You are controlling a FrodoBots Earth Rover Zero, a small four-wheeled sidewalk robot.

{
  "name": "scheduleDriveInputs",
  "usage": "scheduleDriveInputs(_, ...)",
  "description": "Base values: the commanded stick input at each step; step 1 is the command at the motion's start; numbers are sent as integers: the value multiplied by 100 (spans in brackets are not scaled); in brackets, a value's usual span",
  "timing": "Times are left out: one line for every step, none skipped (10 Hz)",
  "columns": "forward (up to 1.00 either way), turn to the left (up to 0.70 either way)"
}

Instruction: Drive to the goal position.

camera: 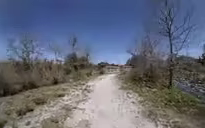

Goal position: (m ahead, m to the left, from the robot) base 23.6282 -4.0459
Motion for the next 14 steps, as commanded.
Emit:
scheduleDriveInputs(70,0)
scheduleDriveInputs(70,0)
scheduleDriveInputs(70,0)
scheduleDriveInputs(70,0)
scheduleDriveInputs(70,0)
scheduleDriveInputs(70,0)
scheduleDriveInputs(70,0)
scheduleDriveInputs(70,0)
scheduleDriveInputs(70,0)
scheduleDriveInputs(70,0)
scheduleDriveInputs(70,0)
scheduleDriveInputs(70,-1)
scheduleDriveInputs(70,-14)
scheduleDriveInputs(70,-26)
